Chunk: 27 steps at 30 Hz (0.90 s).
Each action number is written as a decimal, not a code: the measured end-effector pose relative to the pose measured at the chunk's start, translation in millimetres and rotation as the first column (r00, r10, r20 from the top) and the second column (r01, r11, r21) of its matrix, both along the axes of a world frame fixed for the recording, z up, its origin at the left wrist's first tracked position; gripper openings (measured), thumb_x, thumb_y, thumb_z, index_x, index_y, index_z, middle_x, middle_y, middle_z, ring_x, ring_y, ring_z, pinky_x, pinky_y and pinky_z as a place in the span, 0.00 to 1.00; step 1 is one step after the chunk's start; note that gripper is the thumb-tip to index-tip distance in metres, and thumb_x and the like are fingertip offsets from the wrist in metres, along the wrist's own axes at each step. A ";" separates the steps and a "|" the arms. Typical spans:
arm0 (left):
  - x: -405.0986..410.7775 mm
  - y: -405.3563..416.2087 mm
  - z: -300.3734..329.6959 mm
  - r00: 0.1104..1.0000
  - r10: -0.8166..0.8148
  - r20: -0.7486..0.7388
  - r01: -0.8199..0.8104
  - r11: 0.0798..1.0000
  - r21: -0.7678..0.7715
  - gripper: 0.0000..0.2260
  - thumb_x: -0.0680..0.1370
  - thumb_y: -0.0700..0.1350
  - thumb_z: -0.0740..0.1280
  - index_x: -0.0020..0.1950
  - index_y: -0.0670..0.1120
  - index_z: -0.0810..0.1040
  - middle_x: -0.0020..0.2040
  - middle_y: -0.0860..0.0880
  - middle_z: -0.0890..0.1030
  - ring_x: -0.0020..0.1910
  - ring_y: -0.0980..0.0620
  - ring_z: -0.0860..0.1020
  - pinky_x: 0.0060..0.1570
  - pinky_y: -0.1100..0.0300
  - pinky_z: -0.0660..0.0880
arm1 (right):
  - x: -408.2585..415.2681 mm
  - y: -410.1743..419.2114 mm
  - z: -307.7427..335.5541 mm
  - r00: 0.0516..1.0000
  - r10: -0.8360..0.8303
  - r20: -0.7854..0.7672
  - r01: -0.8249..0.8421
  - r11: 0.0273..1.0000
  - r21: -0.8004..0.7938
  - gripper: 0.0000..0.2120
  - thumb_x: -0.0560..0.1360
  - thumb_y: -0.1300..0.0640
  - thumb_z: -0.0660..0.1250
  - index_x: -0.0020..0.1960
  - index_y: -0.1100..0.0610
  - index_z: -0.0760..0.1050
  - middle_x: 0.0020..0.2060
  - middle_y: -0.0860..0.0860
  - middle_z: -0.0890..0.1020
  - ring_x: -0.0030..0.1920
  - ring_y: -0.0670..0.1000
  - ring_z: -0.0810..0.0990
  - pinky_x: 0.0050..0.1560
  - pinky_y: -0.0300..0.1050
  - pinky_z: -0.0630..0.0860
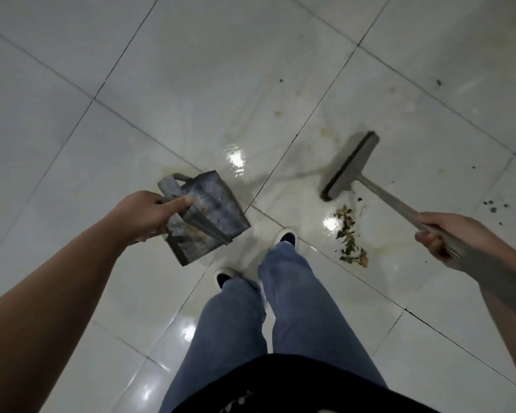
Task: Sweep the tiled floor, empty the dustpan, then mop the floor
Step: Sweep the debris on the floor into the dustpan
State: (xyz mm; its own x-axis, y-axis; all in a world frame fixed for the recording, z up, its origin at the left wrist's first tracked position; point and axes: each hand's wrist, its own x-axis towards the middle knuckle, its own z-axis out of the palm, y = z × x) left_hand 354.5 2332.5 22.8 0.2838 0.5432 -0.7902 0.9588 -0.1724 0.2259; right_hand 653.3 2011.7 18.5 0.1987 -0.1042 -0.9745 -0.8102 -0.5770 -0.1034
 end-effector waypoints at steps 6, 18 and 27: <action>72.5 19.5 8.4 0.997 -0.066 0.033 0.066 0.998 0.004 0.27 0.69 0.67 0.64 0.23 0.45 0.69 0.14 0.51 0.68 0.17 0.52 0.68 0.28 0.62 0.66 | 13.4 34.7 -5.3 0.997 -0.030 -0.066 0.045 0.968 0.247 0.05 0.80 0.58 0.58 0.48 0.60 0.68 0.17 0.49 0.71 0.13 0.40 0.65 0.12 0.28 0.63; 157.0 78.9 5.9 0.977 -0.209 0.038 0.205 0.974 0.092 0.29 0.69 0.68 0.62 0.24 0.43 0.69 0.13 0.49 0.67 0.13 0.54 0.66 0.26 0.62 0.64 | 48.6 42.4 -16.8 0.988 -0.084 -0.126 0.100 0.988 0.120 0.08 0.80 0.58 0.58 0.44 0.62 0.69 0.17 0.51 0.70 0.12 0.42 0.65 0.12 0.29 0.64; 206.2 151.4 -10.1 0.951 -0.308 -0.016 0.309 0.950 0.054 0.27 0.70 0.69 0.61 0.28 0.46 0.75 0.13 0.51 0.69 0.12 0.56 0.68 0.20 0.66 0.61 | 73.2 183.5 -4.5 0.989 -0.083 -0.126 0.119 0.943 0.312 0.04 0.80 0.61 0.57 0.49 0.58 0.71 0.20 0.51 0.71 0.13 0.41 0.65 0.14 0.29 0.64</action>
State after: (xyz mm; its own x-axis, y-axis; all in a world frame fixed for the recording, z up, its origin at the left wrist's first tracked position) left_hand 560.8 2483.9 12.8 0.4388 0.4727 -0.7642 0.8584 -0.4719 0.2009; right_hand 726.5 2195.2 14.0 0.0937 0.2002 -0.9753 -0.8791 -0.4431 -0.1754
